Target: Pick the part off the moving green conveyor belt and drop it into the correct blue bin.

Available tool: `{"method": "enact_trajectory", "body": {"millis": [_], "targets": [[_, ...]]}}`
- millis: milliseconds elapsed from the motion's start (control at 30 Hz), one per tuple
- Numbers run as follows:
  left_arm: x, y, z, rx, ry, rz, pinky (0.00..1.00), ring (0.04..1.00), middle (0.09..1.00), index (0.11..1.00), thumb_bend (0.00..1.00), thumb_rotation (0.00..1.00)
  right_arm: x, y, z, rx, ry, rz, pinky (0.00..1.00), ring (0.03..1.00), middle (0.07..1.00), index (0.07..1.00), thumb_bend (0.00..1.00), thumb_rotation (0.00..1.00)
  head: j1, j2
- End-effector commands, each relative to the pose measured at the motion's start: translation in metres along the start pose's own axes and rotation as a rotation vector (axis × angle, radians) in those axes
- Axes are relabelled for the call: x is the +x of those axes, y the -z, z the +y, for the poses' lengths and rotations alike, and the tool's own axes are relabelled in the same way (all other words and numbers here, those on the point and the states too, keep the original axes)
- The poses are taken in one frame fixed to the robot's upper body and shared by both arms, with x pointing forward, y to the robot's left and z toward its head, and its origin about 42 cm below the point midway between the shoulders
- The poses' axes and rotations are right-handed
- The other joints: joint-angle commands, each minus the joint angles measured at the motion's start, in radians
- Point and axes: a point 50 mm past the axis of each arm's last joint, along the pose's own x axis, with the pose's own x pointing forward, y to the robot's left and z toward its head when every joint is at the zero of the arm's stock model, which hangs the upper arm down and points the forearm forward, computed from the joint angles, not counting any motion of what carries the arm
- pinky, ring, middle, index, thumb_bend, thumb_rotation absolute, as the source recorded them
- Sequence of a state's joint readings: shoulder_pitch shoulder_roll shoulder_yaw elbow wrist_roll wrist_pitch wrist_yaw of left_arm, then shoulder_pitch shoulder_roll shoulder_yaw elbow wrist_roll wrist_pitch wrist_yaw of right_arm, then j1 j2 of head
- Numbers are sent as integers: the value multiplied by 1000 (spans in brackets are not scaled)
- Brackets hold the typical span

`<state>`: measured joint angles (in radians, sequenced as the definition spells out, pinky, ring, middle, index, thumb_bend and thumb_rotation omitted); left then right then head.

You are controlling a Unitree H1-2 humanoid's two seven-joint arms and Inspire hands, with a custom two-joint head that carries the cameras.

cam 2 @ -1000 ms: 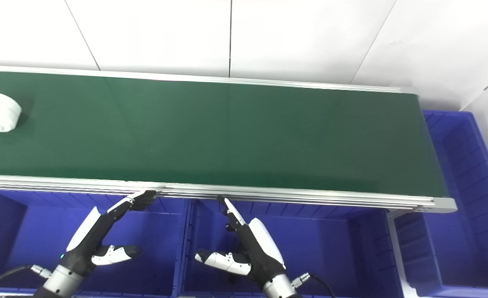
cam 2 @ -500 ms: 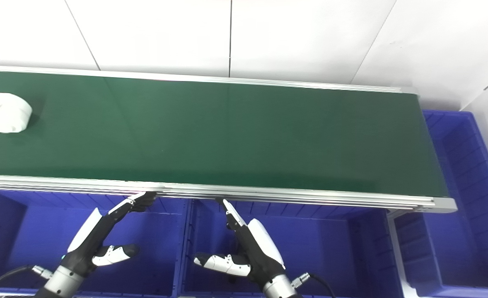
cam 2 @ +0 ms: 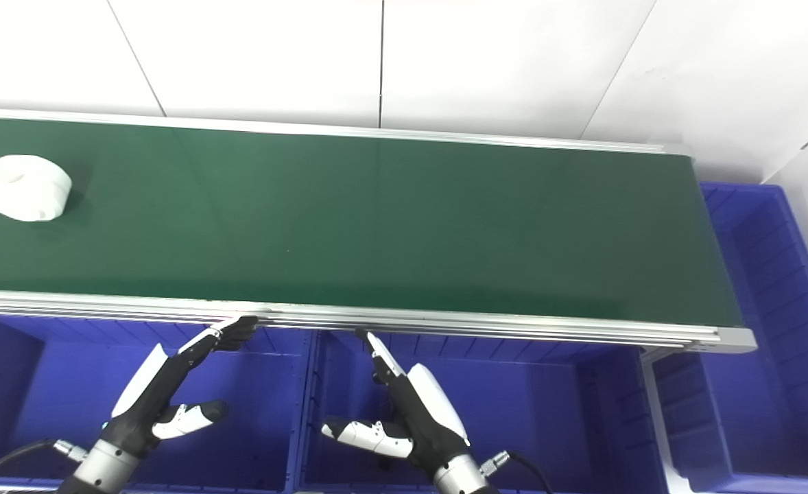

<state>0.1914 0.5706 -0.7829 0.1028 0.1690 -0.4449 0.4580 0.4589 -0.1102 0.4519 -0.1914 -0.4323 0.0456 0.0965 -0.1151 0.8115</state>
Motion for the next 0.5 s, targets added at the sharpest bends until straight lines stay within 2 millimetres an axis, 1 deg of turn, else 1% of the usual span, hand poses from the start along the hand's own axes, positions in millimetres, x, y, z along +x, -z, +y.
{"method": "enact_trajectory", "body": {"millis": [0,33,67,100,167,200,233,267,300,333,367,400,433,467], "targets": [[4,-4,-2,2,-17,-46,761,803,831,841,836,911,-5,-3,-2,2,21,-70,882,982,1000,1000,940,793,64,-38],[3,-4,-4,1,-13,-46,763,805,835,841,828,895,-6,-1,-2,-5,22,-66,871,977,1000,1000,947,804,64,-38],[3,-3,-7,5,0,-48,764,806,836,841,826,889,-9,1,-3,-14,21,-65,867,976,1000,1000,950,808,123,-82],[3,-2,-10,6,11,-46,761,806,836,841,830,882,-11,3,-3,-14,23,-67,850,969,1000,1000,943,805,149,-106],[3,0,-14,8,21,-43,755,802,832,835,854,867,-13,8,-4,-11,26,-73,825,957,1000,1000,944,797,179,-136],[3,0,-15,4,21,-40,752,801,830,833,859,863,-13,9,-3,-9,28,-77,822,954,1000,1000,944,796,179,-136],[3,1,-17,4,23,-38,742,796,825,825,863,839,-14,12,-3,-6,29,-83,815,949,1000,1000,940,790,205,-166],[3,2,-17,4,26,-35,736,794,823,822,865,829,-14,13,-3,-2,29,-87,815,949,1000,1000,934,781,207,-170],[3,3,-18,8,28,-34,728,791,821,820,871,822,-14,15,-3,5,28,-92,820,952,1000,1000,927,765,213,-182],[3,4,-18,14,30,-35,724,789,820,819,874,821,-14,16,-3,7,28,-95,823,955,1000,1000,925,758,213,-182],[3,5,-18,16,30,-33,719,786,818,817,874,817,-14,18,-3,7,28,-98,818,953,1000,1000,926,753,220,-203],[3,5,-19,17,31,-32,714,783,816,815,878,813,-13,19,-3,6,29,-100,815,952,1000,1000,928,752,220,-203],[3,6,-19,17,32,-29,711,780,814,813,881,811,-12,21,-2,8,31,-101,812,951,1000,1000,929,752,221,-220],[3,7,-20,17,32,-27,707,778,813,810,883,803,-12,22,-2,11,33,-103,810,948,1000,1000,938,753,221,-220]]}}
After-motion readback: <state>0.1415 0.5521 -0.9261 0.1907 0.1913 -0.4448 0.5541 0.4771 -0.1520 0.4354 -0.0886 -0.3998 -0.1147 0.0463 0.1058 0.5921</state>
